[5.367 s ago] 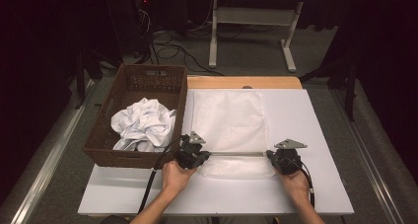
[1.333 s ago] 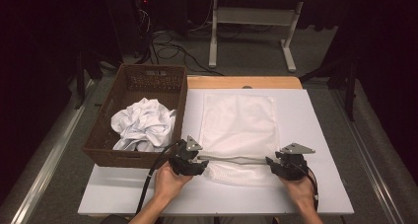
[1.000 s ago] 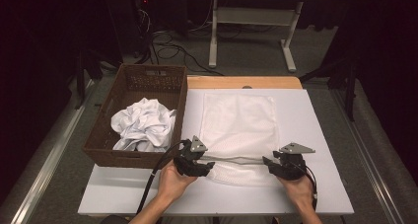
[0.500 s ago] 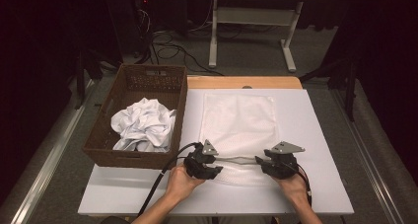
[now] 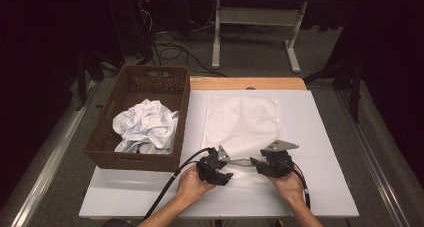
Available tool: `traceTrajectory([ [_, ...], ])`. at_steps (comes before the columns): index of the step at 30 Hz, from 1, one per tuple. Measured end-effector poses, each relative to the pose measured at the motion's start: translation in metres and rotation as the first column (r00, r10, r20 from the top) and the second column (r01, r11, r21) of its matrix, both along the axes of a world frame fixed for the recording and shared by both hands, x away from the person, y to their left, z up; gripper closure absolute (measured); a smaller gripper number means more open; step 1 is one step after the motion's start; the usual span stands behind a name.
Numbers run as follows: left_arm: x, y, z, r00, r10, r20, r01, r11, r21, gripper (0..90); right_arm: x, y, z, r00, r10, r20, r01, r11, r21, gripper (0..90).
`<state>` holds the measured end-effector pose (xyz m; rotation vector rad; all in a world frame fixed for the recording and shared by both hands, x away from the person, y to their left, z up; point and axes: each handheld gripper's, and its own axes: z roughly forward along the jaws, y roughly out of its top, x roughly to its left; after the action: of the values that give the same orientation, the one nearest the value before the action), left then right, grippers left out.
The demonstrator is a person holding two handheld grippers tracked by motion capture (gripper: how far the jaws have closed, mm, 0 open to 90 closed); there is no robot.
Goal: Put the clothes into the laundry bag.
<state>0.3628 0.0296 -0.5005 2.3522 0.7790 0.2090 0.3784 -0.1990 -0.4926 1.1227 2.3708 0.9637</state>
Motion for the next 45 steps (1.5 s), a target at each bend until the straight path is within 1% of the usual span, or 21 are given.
traceTrajectory([
  [4,-0.001,-0.001,-0.005,1.0000,0.001,0.002,-0.001,1.0000,0.001,48.6,0.004,0.010,-0.005,0.9996,0.028,-0.009,-0.028,0.999,-0.029,47.3],
  [12,-0.003,-0.002,-0.007,0.9999,-0.003,0.016,0.004,1.0000,-0.002,47.5,0.014,0.013,-0.014,0.9992,0.022,-0.033,-0.024,0.998,-0.065,48.7],
  [13,-0.003,-0.002,-0.007,0.9998,-0.003,0.017,0.003,1.0000,-0.001,47.5,0.015,0.014,-0.015,0.9995,0.018,-0.024,-0.020,0.998,-0.065,50.3],
  [17,-0.004,-0.003,-0.006,0.9998,0.003,0.019,-0.003,1.0000,0.001,47.7,0.017,0.020,-0.014,0.9987,0.048,-0.020,-0.049,0.996,-0.078,67.9],
  [18,-0.004,-0.003,-0.006,0.9997,0.004,0.023,-0.004,1.0000,0.004,47.7,0.017,0.020,-0.014,0.9987,0.048,-0.020,-0.049,0.996,-0.078,67.9],
  [19,-0.005,-0.004,-0.006,0.9997,0.002,0.025,-0.002,1.0000,0.008,48.1,0.017,0.021,-0.013,0.9978,0.064,-0.020,-0.065,0.994,-0.083,71.6],
  [21,-0.006,-0.006,-0.004,0.9995,-0.005,0.031,0.005,1.0000,0.007,49.2,0.016,0.023,-0.013,0.9963,0.085,-0.013,-0.086,0.991,-0.104,78.1],
  [22,-0.006,-0.008,-0.003,0.9994,-0.003,0.035,0.003,1.0000,0.003,50.0,0.015,0.024,-0.013,0.9953,0.097,-0.007,-0.097,0.989,-0.116,83.8],
  [25,-0.003,-0.011,0.001,0.9990,0.010,0.044,-0.009,0.9995,-0.032,50.9,0.017,0.023,-0.013,0.9943,0.107,0.001,-0.106,0.987,-0.117,88.5],
  [26,-0.003,-0.011,0.001,0.9990,0.010,0.044,-0.009,0.9995,-0.032,51.2,0.017,0.022,-0.013,0.9950,0.099,-0.011,-0.100,0.990,-0.101,88.9],
  [27,-0.001,-0.011,0.001,0.9991,0.024,0.036,-0.022,0.9983,-0.054,51.3,0.018,0.020,-0.012,0.9955,0.092,-0.022,-0.094,0.992,-0.082,89.0],
  [30,0.007,-0.010,-0.001,0.9967,0.080,0.015,-0.078,0.9937,-0.080,51.3,0.019,0.016,-0.010,0.9964,0.077,-0.035,-0.078,0.996,-0.036,89.0],
  [32,0.012,-0.010,-0.003,0.9946,0.103,0.011,-0.101,0.9906,-0.092,51.3,0.018,0.015,-0.007,0.9963,0.083,-0.023,-0.084,0.996,-0.036,88.9],
  [34,0.013,-0.010,-0.004,0.9942,0.106,0.012,-0.105,0.9899,-0.095,51.5,0.018,0.015,-0.004,0.9959,0.089,-0.016,-0.090,0.995,-0.051,88.9],
  [37,0.015,-0.010,-0.007,0.9938,0.111,0.012,-0.109,0.9907,-0.081,52.6,0.018,0.015,-0.002,0.9961,0.087,-0.014,-0.087,0.995,-0.056,88.9],
  [38,0.016,-0.009,-0.007,0.9942,0.106,0.022,-0.104,0.9921,-0.071,54.6,0.019,0.016,0.000,0.9960,0.088,-0.014,-0.089,0.995,-0.054,89.1],
  [41,0.017,-0.008,-0.007,0.9949,0.099,0.019,-0.097,0.9929,-0.069,58.7,0.021,0.018,0.002,0.9964,0.084,-0.010,-0.084,0.995,-0.048,89.2],
  [42,0.017,-0.007,-0.008,0.9954,0.093,0.026,-0.091,0.9942,-0.057,68.0,0.022,0.018,0.004,0.9966,0.082,-0.011,-0.082,0.996,-0.040,89.3],
  [43,0.017,-0.007,-0.008,0.9954,0.093,0.026,-0.091,0.9942,-0.057,72.2,0.022,0.018,0.004,0.9966,0.082,-0.011,-0.082,0.996,-0.040,89.3],
  [44,0.017,-0.007,-0.008,0.9949,0.093,0.039,-0.091,0.9949,-0.042,75.2,0.023,0.019,0.008,0.9963,0.085,-0.012,-0.085,0.995,-0.044,89.3],
  [45,0.017,-0.007,-0.008,0.9949,0.094,0.037,-0.092,0.9949,-0.040,75.2,0.023,0.019,0.008,0.9963,0.085,-0.012,-0.085,0.995,-0.044,89.3],
])
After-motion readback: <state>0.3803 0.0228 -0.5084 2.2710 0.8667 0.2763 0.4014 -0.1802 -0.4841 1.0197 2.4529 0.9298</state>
